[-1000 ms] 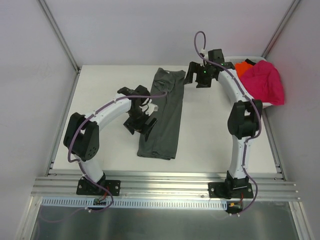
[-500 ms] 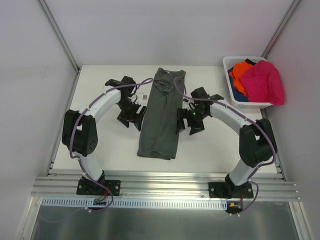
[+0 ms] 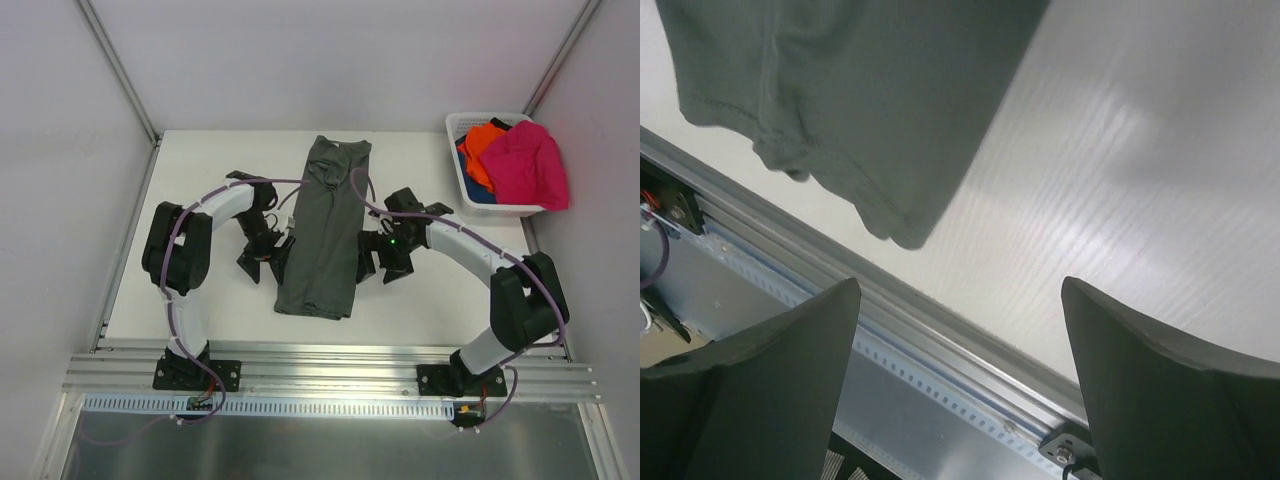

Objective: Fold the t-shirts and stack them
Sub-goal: Fold the tshirt

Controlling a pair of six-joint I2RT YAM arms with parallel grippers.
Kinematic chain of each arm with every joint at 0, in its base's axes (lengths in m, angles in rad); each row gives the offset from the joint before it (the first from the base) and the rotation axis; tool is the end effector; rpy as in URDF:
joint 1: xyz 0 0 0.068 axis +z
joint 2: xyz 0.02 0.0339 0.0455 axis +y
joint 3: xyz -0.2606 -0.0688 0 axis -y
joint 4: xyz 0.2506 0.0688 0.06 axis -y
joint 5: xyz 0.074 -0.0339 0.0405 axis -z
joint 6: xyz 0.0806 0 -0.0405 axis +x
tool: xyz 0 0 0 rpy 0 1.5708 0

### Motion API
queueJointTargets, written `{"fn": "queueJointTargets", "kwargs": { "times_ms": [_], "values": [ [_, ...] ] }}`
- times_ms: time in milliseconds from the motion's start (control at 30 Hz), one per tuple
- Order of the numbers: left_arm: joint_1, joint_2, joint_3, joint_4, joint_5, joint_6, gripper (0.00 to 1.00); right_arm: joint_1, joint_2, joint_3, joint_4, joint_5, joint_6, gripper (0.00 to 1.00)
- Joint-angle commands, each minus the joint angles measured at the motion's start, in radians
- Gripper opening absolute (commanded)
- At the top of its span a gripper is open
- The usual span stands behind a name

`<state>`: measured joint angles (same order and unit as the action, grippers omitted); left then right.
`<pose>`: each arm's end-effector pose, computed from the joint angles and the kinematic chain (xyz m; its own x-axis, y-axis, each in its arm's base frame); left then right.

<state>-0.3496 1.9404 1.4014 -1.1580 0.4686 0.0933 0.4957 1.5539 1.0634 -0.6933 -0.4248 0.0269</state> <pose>0.3085 -0.1512 0.1346 -0.9045 0.4182 0.0836 0.3379 0.8223 -0.4578 0.2662 0.1817 0.1724 -0.8296 -0.4207 -0.3670 -0.5481 0.7391 0.3917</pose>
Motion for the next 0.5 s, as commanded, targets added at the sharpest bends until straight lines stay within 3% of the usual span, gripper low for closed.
{"fn": "queueJointTargets", "kwargs": {
  "times_ms": [0,200,467],
  "values": [
    [0.003,0.035,0.034,-0.039,0.050,-0.003,0.73,-0.011,0.069,0.116,0.037,0.017,0.008,0.87],
    [0.003,0.100,0.064,-0.039,0.050,0.008,0.74,-0.051,0.222,0.303,0.029,0.001,0.022,0.88],
    [0.003,0.146,0.064,-0.040,0.084,0.009,0.73,-0.055,0.324,0.337,0.043,0.006,0.050,0.88]
  ]
}}
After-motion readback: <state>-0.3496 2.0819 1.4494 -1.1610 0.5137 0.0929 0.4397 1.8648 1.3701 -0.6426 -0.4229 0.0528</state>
